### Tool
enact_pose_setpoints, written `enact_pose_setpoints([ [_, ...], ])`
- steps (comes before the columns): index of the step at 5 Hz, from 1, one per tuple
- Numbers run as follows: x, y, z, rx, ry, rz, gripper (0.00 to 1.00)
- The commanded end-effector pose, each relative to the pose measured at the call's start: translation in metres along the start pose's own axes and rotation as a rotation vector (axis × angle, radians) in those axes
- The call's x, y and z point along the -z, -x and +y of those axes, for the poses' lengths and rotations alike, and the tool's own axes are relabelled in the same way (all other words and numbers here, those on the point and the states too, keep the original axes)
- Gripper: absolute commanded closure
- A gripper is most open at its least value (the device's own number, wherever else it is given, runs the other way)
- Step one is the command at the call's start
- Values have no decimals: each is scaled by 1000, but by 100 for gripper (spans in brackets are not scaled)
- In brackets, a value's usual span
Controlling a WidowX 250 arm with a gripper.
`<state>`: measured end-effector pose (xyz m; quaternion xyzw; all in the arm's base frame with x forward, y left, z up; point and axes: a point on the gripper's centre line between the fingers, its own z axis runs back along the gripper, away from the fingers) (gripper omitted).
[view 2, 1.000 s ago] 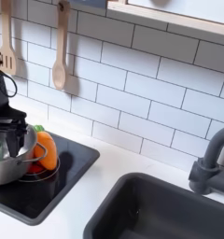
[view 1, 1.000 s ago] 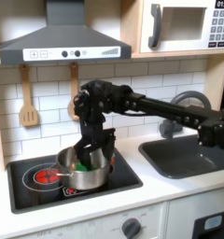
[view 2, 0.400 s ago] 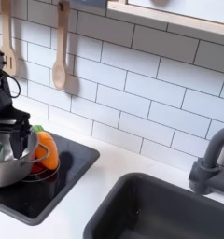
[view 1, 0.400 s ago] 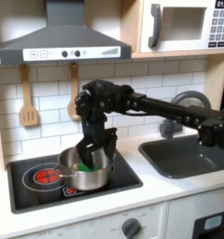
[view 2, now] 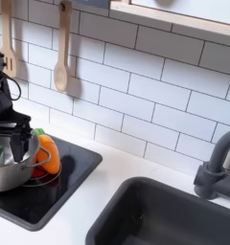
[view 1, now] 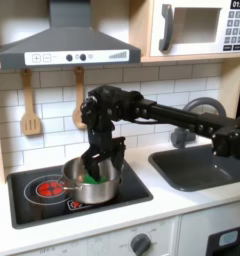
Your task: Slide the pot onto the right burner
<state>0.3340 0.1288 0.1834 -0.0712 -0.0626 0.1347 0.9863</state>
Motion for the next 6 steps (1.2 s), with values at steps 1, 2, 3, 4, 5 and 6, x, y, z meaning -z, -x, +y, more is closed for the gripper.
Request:
enact_pose_setpoints([
  [1, -7, -1, 0, 8, 15, -27, 0],
  [2, -6, 0, -2, 10, 32, -22, 0],
  [3, -14, 1, -6, 30, 35, -35, 0],
  [4, -24, 3, -7, 29, 60, -53, 0],
  [5, -27, 8, -4, 31, 66, -46, 0],
  [6, -37, 15, -2, 36, 82, -40, 0],
])
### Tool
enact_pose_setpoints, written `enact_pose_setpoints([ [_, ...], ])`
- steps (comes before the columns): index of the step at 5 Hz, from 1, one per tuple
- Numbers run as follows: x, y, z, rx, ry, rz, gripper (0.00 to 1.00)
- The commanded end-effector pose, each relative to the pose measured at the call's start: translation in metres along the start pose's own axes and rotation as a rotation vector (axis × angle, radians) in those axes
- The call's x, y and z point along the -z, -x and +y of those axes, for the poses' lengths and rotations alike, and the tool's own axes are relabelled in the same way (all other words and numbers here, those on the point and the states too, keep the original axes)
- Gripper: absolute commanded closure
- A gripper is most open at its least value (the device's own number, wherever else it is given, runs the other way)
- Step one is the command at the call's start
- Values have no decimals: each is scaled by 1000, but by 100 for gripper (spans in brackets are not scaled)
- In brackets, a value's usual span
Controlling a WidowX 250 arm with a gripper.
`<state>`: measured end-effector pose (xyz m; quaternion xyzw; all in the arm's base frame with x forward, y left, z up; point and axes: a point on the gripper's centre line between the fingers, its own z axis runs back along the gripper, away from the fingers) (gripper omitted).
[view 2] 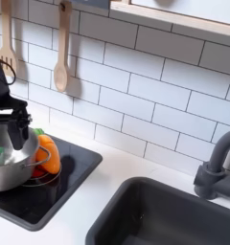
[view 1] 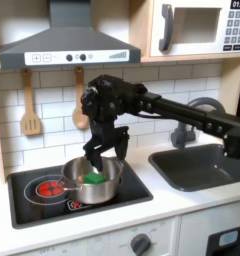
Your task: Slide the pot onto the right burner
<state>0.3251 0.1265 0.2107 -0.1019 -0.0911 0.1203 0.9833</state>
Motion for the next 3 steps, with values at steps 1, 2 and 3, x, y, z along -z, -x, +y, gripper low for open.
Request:
enact_pose_setpoints([
  [1, -19, 15, 5, 16, 8, 0, 0],
  [2, -29, 27, 11, 23, 26, 26, 0],
  [3, -36, 32, 11, 39, 31, 14, 0],
])
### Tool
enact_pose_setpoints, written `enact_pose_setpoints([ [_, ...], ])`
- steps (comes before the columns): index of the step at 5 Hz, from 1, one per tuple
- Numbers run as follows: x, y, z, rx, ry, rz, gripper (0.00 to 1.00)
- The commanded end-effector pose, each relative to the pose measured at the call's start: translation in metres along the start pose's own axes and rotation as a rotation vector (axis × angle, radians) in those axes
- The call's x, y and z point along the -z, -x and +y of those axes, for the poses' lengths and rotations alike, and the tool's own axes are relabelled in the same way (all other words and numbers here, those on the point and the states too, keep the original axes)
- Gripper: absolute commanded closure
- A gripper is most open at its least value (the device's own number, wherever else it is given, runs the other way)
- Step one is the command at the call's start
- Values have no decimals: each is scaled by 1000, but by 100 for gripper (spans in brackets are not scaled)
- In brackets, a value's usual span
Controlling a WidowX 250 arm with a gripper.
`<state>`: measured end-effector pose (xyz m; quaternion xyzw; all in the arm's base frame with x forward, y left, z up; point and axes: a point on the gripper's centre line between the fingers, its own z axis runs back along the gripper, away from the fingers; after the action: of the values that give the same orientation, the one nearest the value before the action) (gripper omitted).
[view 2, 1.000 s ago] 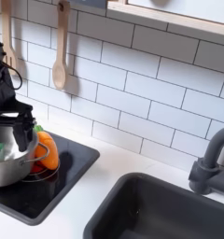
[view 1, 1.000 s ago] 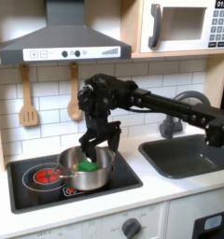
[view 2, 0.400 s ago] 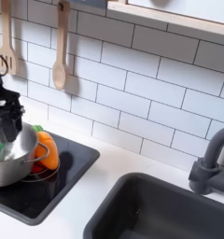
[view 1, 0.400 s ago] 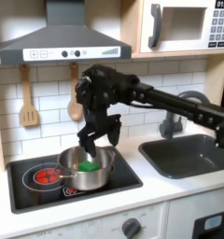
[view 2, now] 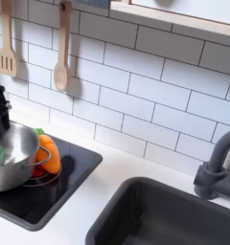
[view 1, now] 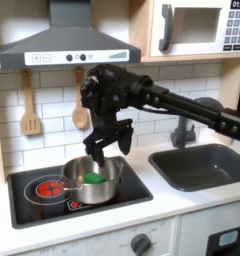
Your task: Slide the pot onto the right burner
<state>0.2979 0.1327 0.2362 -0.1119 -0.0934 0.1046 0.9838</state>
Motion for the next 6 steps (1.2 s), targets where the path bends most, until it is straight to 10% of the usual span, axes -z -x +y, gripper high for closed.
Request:
enact_pose_setpoints([
  [1, -13, 32, 10, 34, 7, 43, 0],
  [6, -12, 104, 17, 90, 0, 128, 0],
])
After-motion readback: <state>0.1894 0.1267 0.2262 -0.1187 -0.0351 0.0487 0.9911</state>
